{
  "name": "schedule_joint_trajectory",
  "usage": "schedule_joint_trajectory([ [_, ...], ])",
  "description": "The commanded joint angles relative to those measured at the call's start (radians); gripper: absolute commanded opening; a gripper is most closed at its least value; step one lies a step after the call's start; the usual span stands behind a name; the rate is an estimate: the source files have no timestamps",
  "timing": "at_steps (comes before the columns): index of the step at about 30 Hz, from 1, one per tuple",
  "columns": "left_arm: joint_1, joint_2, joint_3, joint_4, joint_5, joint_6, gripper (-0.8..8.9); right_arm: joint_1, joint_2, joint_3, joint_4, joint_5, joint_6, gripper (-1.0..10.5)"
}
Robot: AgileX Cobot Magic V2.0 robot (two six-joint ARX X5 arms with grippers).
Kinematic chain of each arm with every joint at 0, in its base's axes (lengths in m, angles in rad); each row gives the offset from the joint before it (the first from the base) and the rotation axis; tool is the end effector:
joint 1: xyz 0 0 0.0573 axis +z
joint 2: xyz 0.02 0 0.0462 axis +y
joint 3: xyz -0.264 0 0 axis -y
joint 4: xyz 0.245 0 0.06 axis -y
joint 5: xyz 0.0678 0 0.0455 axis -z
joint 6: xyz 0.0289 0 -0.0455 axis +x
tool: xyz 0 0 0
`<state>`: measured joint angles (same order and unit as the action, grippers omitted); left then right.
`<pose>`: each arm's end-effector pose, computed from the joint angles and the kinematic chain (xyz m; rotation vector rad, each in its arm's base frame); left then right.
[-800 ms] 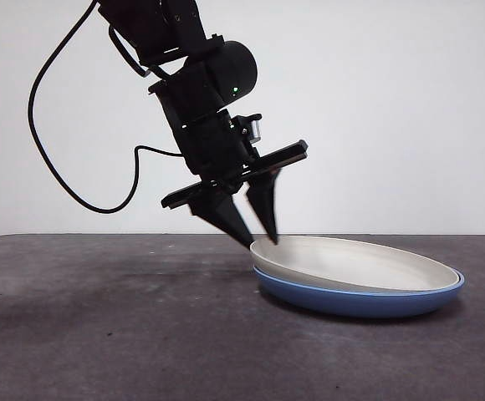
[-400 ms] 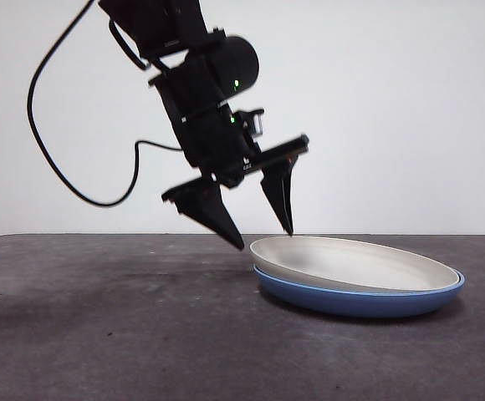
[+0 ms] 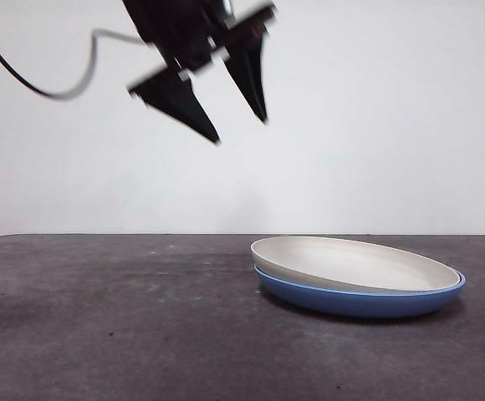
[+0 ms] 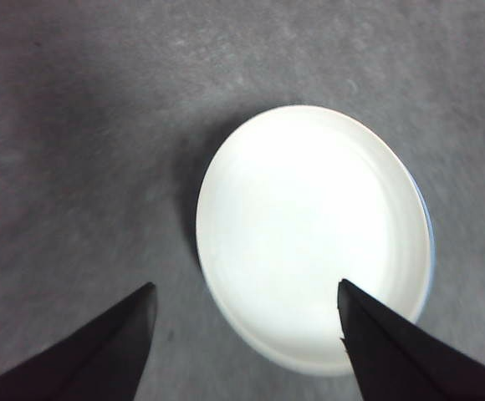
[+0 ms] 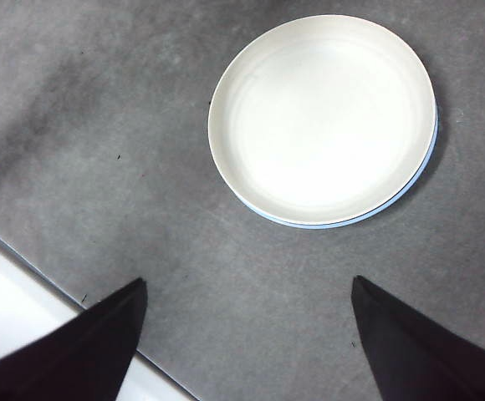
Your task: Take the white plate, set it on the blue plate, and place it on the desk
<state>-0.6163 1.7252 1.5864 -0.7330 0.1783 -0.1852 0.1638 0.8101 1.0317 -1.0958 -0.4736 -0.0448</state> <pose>0.3018 -0.2201 0.3162 0.0297 0.9358 -0.6576 0.1200 0.0332 0.3354 0.0965 0.8638 0.6150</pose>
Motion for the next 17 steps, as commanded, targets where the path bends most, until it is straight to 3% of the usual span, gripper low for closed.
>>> schedule_joint_trajectory([
  [1, 0.001, -0.058, 0.025, -0.05, -0.002, 0.061, 3.43, 0.004, 0.004, 0.018, 0.003, 0.003, 0.007, 3.9],
  [9, 0.023, -0.303, -0.017, -0.125, -0.002, 0.095, 3.43, 0.004, 0.004, 0.018, 0.003, 0.003, 0.007, 3.9],
  [14, 0.047, -0.48, -0.178, -0.135, 0.018, 0.103, 3.43, 0.004, 0.004, 0.018, 0.004, 0.003, 0.007, 3.9],
  [17, 0.052, -0.604, -0.312, -0.132, 0.105, 0.109, 3.43, 0.004, 0.005, 0.018, 0.004, 0.003, 0.007, 3.9],
])
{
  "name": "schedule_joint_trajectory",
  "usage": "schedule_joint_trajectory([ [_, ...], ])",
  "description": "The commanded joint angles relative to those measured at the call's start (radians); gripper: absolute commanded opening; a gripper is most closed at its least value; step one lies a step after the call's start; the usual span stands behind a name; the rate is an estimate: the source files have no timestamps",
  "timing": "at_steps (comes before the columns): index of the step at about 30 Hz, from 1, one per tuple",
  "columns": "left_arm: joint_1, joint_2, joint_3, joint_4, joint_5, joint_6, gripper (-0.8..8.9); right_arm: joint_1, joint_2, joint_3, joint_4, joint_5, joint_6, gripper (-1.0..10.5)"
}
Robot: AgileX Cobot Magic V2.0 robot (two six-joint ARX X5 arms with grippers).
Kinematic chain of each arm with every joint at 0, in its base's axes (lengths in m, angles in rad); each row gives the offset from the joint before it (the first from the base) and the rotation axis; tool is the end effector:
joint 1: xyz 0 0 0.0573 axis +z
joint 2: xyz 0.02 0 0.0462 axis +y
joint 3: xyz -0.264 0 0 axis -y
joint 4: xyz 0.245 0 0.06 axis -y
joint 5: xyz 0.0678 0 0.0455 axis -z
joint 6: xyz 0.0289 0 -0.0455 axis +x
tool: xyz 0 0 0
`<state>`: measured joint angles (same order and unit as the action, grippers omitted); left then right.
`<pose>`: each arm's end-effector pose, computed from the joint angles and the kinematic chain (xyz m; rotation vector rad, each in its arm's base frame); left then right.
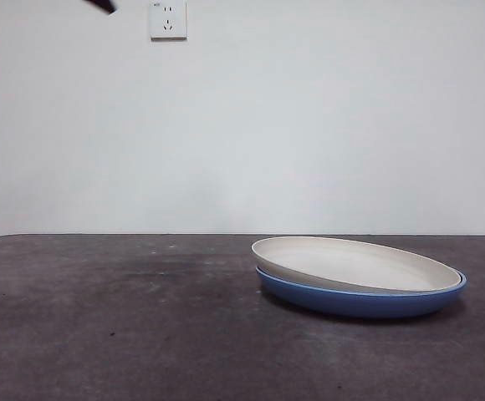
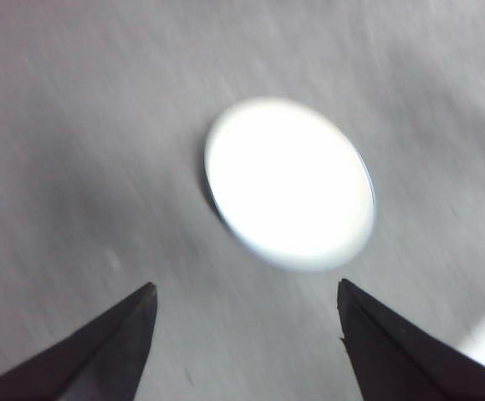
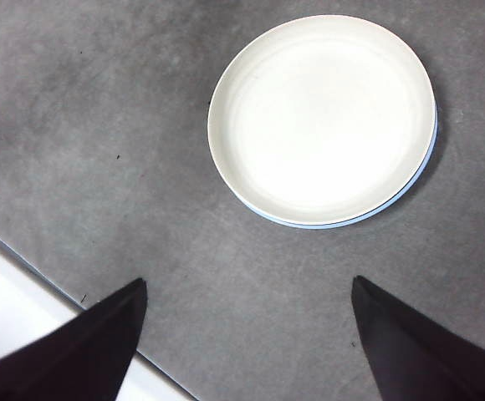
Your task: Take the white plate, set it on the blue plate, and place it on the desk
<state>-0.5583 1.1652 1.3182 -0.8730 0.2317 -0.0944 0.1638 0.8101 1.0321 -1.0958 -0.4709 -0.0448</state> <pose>0.1839 -0.1227 0.3795 0.0345 0.7629 -0.7192 0.1200 0.0331 0.3355 0.0953 0.8635 0.6125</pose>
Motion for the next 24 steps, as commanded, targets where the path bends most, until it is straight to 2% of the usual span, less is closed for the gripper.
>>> schedule_joint_trajectory([
  [1, -0.006, -0.083, -0.086, 0.01, 0.091, 0.028, 3.43, 0.004, 0.005, 0.017, 0.004, 0.0, 0.007, 3.9],
  [4, -0.009, -0.159, -0.178, 0.004, 0.249, 0.064, 3.43, 0.004, 0.005, 0.017, 0.007, 0.0, 0.011, 3.9],
  [6, -0.012, -0.169, -0.195, 0.001, 0.291, 0.064, 3.43, 0.004, 0.006, 0.017, 0.006, 0.0, 0.018, 3.9],
  [17, -0.013, -0.168, -0.194, 0.0, 0.293, 0.064, 3.43, 0.004, 0.006, 0.017, 0.006, 0.017, 0.068, 3.9],
  [22, -0.013, -0.168, -0.194, 0.001, 0.293, 0.064, 3.43, 0.004, 0.035, 0.016, 0.012, 0.166, 0.129, 3.9],
  [24, -0.012, -0.168, -0.194, 0.001, 0.293, 0.065, 3.43, 0.004, 0.066, 0.014, 0.026, 0.2, 0.137, 3.9],
])
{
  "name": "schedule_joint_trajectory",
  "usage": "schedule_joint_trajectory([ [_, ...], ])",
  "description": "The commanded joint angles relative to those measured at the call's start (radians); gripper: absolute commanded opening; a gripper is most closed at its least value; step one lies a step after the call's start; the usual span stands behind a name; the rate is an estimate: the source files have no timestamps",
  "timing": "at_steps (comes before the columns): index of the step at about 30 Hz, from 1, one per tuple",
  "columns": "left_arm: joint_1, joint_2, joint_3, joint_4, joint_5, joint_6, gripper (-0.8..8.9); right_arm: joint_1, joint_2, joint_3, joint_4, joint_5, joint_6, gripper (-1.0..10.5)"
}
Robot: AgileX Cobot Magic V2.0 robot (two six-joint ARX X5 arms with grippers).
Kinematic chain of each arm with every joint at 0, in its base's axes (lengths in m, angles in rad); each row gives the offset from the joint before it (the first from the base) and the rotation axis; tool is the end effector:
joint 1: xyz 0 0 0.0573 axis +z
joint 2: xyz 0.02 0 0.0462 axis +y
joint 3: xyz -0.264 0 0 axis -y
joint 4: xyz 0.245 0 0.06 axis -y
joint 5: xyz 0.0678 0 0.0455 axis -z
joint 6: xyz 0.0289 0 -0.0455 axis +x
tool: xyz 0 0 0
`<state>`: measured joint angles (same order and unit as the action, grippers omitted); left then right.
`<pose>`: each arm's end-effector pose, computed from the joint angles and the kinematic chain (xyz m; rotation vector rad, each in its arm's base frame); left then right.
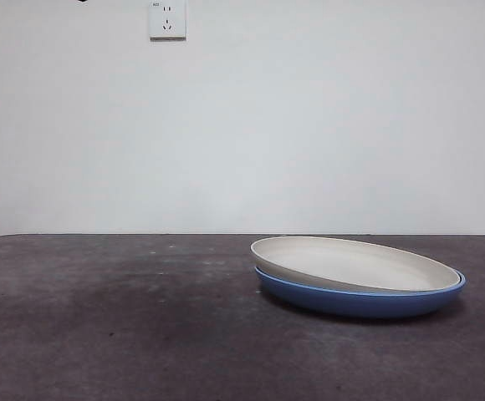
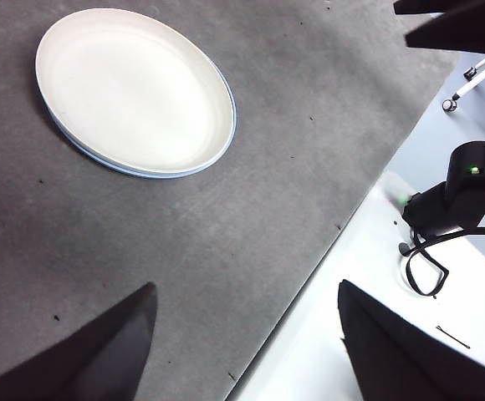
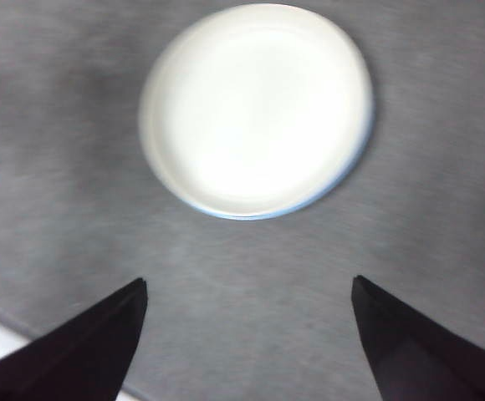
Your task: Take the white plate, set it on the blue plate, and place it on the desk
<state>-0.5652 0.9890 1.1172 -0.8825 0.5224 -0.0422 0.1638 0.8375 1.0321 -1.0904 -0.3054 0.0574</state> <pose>0.1425 -0.1075 0.3513 -0.0191 0.8127 -1.0166 0.1285 0.0300 0.3314 0.1164 0.9139 0.4113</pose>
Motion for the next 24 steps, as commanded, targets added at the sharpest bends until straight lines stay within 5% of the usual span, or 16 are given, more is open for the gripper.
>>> schedule_joint_trajectory([
  [1, -0.006, 0.008, 0.007, 0.011, 0.002, 0.013, 3.43, 0.003, 0.066, 0.012, 0.039, 0.048, 0.037, 3.9],
  [24, -0.006, 0.008, 0.007, 0.01, 0.002, 0.012, 3.43, 0.003, 0.71, -0.053, 0.484, 0.048, 0.06, 3.5],
])
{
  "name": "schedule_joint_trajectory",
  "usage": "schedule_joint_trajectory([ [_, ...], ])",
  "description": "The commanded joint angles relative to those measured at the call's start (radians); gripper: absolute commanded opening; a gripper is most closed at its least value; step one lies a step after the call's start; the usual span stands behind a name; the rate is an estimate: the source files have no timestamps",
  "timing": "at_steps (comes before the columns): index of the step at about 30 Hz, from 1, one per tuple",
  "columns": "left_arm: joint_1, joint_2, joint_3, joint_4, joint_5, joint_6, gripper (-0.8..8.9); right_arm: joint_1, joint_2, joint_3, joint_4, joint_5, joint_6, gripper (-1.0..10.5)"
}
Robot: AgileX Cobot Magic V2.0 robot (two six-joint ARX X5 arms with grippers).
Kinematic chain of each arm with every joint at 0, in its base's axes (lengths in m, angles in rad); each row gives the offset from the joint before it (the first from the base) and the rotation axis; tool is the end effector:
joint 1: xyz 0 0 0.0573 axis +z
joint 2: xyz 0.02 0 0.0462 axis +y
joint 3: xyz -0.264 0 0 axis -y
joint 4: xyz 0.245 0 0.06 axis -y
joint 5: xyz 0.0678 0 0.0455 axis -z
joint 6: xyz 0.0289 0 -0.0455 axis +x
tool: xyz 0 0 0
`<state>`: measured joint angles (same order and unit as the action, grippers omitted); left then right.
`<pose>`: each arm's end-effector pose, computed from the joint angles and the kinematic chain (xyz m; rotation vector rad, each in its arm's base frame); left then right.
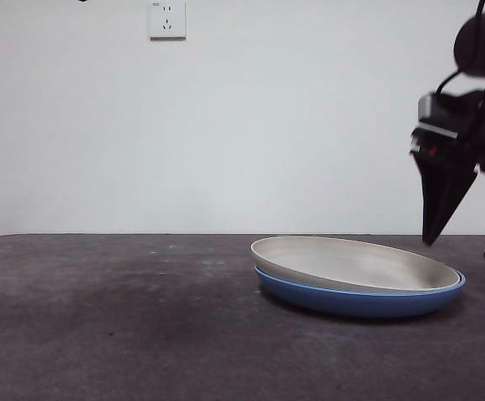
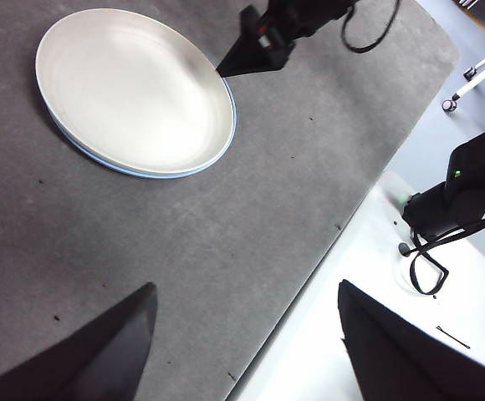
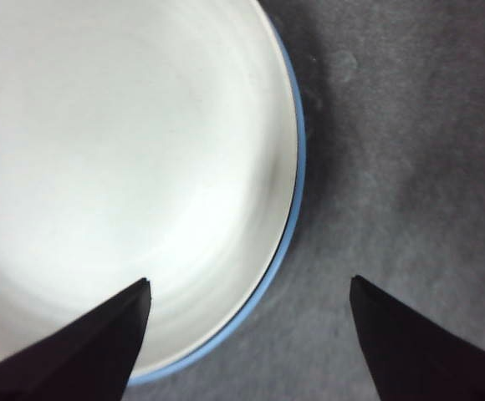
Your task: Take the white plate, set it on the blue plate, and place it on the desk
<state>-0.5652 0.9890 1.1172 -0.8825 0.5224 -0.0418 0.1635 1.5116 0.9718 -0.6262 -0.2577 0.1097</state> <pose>0.1425 -0.1075 0.3513 -0.0188 0.8125 -1.0167 0.2781 0.0533 0.2046 0.1508 1.1923 0.3076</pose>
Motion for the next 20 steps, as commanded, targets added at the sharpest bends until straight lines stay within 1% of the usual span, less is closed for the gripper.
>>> schedule_joint_trajectory([
  [1, -0.006, 0.008, 0.007, 0.01, 0.002, 0.011, 3.43, 0.003, 0.048, 0.008, 0.028, 0.0, 0.007, 3.3],
  [3, -0.005, 0.008, 0.007, 0.01, 0.002, 0.011, 3.43, 0.003, 0.072, 0.008, 0.049, 0.0, 0.007, 3.1],
  [6, -0.005, 0.008, 0.007, 0.01, 0.002, 0.011, 3.43, 0.003, 0.095, 0.008, 0.071, 0.0, 0.008, 2.9],
  [9, -0.005, 0.008, 0.007, 0.011, 0.002, 0.011, 3.43, 0.003, 0.113, 0.008, 0.09, 0.0, 0.009, 2.5],
  [14, -0.006, 0.008, 0.007, 0.01, 0.002, 0.007, 3.43, 0.003, 0.14, 0.008, 0.117, 0.0, 0.018, 2.4],
  [20, -0.006, 0.008, 0.007, 0.01, 0.002, 0.007, 3.43, 0.003, 0.149, 0.008, 0.136, 0.005, 0.023, 1.3],
])
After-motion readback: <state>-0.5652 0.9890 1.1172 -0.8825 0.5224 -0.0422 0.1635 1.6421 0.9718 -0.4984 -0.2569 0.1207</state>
